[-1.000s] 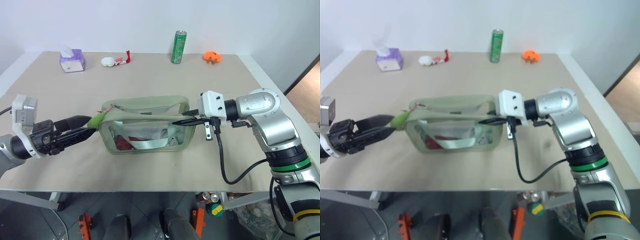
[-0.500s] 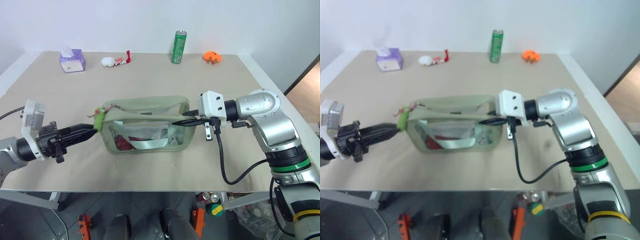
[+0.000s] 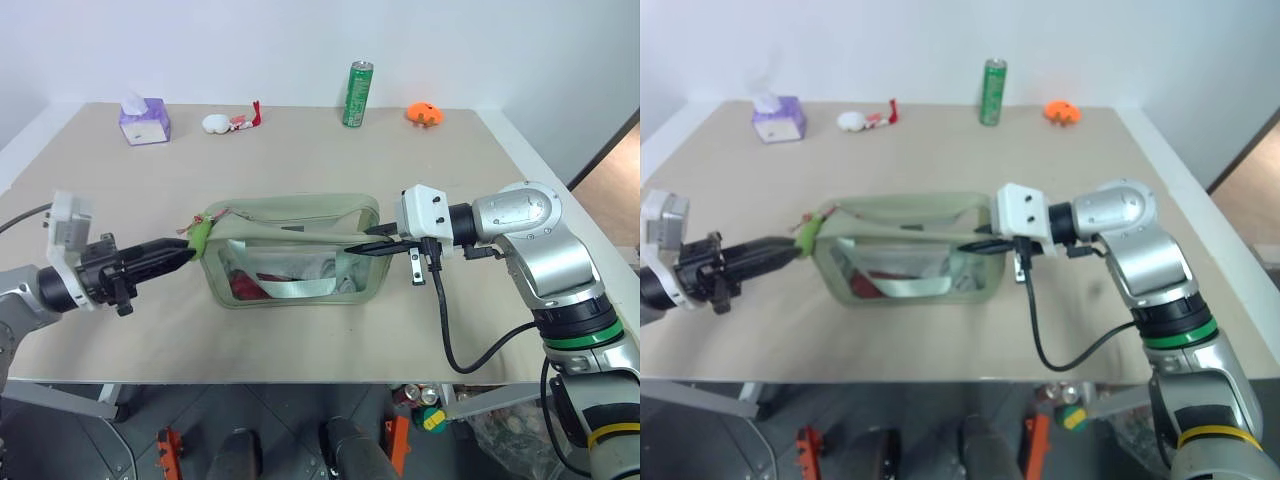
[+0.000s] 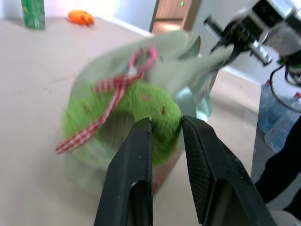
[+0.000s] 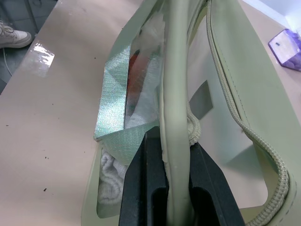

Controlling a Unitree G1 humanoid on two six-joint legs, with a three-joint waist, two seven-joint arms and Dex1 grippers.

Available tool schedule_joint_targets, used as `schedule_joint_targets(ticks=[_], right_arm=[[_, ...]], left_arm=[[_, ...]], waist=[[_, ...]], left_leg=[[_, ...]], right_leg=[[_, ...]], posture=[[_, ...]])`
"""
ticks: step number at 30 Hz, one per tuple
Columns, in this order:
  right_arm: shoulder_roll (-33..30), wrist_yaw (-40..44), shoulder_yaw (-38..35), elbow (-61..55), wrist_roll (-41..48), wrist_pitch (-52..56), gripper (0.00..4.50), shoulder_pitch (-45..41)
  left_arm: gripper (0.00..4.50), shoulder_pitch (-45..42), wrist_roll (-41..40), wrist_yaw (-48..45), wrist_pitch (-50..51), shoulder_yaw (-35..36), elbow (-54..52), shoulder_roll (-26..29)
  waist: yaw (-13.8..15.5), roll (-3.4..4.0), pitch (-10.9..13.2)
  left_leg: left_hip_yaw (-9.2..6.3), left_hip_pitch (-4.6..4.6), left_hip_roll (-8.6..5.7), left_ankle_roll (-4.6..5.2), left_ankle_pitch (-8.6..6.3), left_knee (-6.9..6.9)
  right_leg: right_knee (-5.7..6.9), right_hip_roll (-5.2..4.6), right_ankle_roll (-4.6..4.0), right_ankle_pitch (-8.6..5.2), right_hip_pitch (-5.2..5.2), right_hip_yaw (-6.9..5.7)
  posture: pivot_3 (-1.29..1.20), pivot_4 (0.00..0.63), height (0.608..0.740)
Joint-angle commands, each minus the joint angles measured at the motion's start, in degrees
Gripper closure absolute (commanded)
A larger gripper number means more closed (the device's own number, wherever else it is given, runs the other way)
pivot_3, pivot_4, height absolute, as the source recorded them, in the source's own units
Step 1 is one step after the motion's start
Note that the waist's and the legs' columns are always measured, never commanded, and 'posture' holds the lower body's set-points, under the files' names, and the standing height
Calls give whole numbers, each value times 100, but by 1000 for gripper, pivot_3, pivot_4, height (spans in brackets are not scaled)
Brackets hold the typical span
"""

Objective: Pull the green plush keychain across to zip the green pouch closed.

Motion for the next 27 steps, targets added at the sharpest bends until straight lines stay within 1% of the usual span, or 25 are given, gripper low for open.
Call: schedule_joint_targets(ticks=[1, 4, 6, 7, 16, 21, 22, 25, 27], right_arm=[[-48, -38, -220, -204, 87, -20, 4500, -37], [-41, -35, -218, -200, 92, -24, 4500, -42], [-37, -33, -216, -197, 94, -28, 4500, -44], [-36, -31, -215, -195, 95, -30, 4500, -45], [-41, -32, -212, -244, 114, 4, 4500, -49], [-29, -52, -209, -255, 114, 15, 4500, -51], [-27, -60, -208, -258, 110, 18, 4500, -49], [-35, -73, -218, -274, 110, 25, 4500, -27], [-44, -79, -227, -289, 115, 34, 4500, -11]], left_arm=[[3449, -178, -166, 172, 221, 184, 92, 118], [2628, -166, -35, 205, 138, 131, 100, 80], [1868, -118, 101, 244, 11, 64, 8, 41], [1633, -81, 87, 212, 30, 29, -46, 38], [1633, 70, -52, -10, 118, -33, -434, 108], [1633, 44, 209, -80, 48, -241, -261, 119], [2165, 42, 234, -98, 35, -251, -203, 118], [3090, 21, 229, -195, 41, -235, -94, 124], [3822, 0, 237, -224, 31, -226, -55, 131]], waist=[[0, 0, 0], [-2, 0, 0], [-1, 0, 0], [-1, 0, 0], [-2, 0, 0], [-1, 0, 0], [-1, 0, 0], [-2, 1, 1], [-1, 1, 1]], left_leg=[[0, 0, 0, 0, 0, 0], [0, 0, 0, 0, 0, 0], [0, 0, 0, 0, 0, -1], [0, 0, 0, 0, 0, -1], [1, 0, 0, 0, 0, -1], [0, 0, 0, 0, 0, -1], [0, 0, 0, 0, 0, -1], [0, 0, 1, 0, 0, -1], [0, 0, 1, 0, 0, -1]], right_leg=[[0, 0, 0, 0, 0, 0], [0, 0, 1, 1, 0, 0], [0, 0, 2, 1, 0, 0], [0, 0, 2, 1, 0, 0], [0, 0, -1, -1, -1, 0], [0, 1, -2, -1, -1, 0], [0, 2, -2, -1, -1, 0], [0, 2, -2, -1, -1, 0], [0, 2, -3, -2, -1, 0]], posture=[[0, 150, 740], [0, 150, 740], [0, 150, 740], [0, 150, 740], [0, 150, 740], [0, 150, 740], [0, 150, 740], [0, 150, 740], [0, 150, 740]])
